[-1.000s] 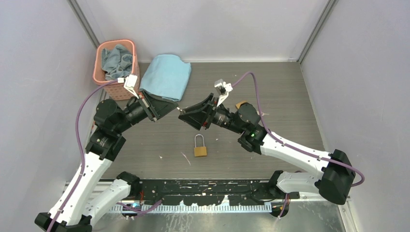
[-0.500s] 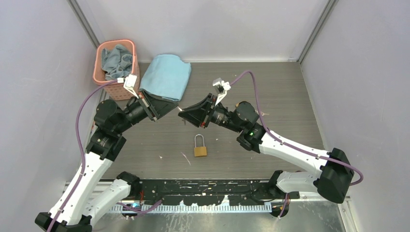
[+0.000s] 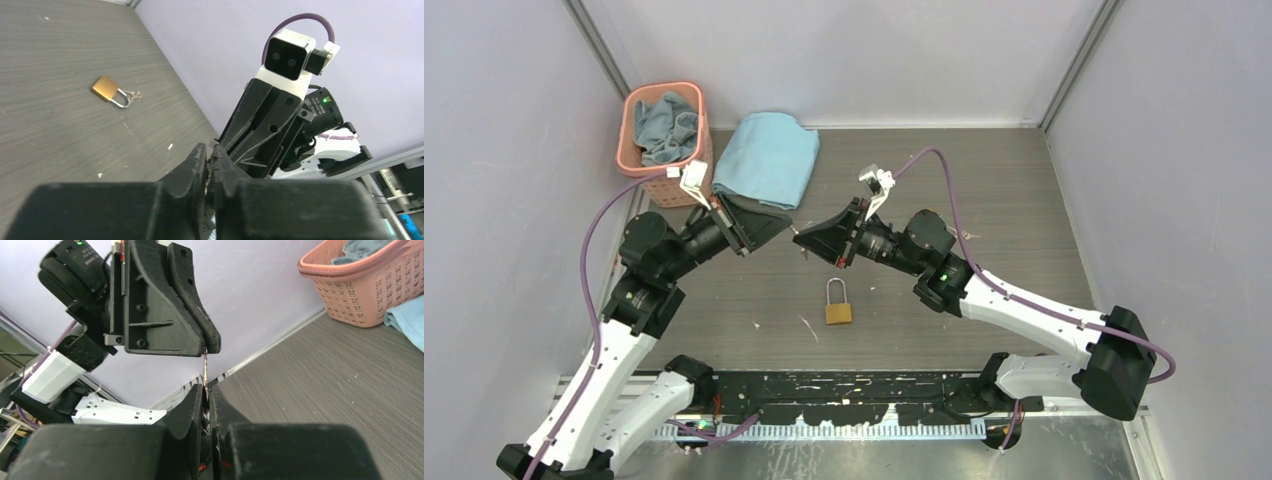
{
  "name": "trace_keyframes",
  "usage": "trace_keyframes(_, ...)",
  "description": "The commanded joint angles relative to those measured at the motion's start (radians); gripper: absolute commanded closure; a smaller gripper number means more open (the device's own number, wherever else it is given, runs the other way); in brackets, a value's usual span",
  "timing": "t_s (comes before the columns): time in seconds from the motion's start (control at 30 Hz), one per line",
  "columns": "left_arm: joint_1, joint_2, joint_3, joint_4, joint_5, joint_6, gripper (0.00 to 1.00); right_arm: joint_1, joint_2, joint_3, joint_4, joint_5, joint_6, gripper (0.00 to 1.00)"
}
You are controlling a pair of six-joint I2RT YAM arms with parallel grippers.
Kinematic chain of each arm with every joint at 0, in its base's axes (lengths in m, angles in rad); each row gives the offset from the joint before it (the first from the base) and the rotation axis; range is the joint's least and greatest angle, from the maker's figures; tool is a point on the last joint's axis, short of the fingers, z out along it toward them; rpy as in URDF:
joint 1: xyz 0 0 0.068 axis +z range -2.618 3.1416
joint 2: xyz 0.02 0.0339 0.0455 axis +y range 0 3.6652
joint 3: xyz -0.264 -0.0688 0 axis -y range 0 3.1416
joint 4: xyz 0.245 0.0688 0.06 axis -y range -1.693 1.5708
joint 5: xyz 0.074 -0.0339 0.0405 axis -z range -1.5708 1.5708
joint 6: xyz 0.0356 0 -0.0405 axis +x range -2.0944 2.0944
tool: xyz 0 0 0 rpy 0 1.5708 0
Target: Unlock with the key
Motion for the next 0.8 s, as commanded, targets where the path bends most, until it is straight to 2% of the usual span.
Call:
trace_keyframes(0.0,-0.002,-0.049,-0.008,-0.029,0.001,0.072,0.74,-0.001,-0.056,0.026,-0.031,0.020,-0.043,0.99)
trace_keyframes(0.1,-0.003,-0.076,-0.018,-0.100,0.013,0.120,0.45,0.000,-0.098,-0.005,-0.084,0.018,-0.061,0.99)
trace_keyframes(0.13,-0.003,-0.086,-0.022,-0.125,0.019,0.135,0.39,-0.001,-0.110,-0.016,-0.101,0.014,-0.065,0.99)
trace_keyframes(0.2,-0.002,-0.098,-0.028,-0.154,0.027,0.160,0.34,-0.001,-0.135,-0.038,-0.130,0.004,-0.074,0.99)
trace_keyframes(0.53,-0.003,-0.099,-0.034,-0.189,0.258,0.224,0.33,-0.002,-0.233,-0.092,-0.308,-0.115,-0.109,0.99)
trace_keyframes(0.77,-0.002,-0.085,-0.037,-0.168,0.366,0.221,0.33,-0.001,-0.280,-0.112,-0.347,-0.218,-0.097,0.99)
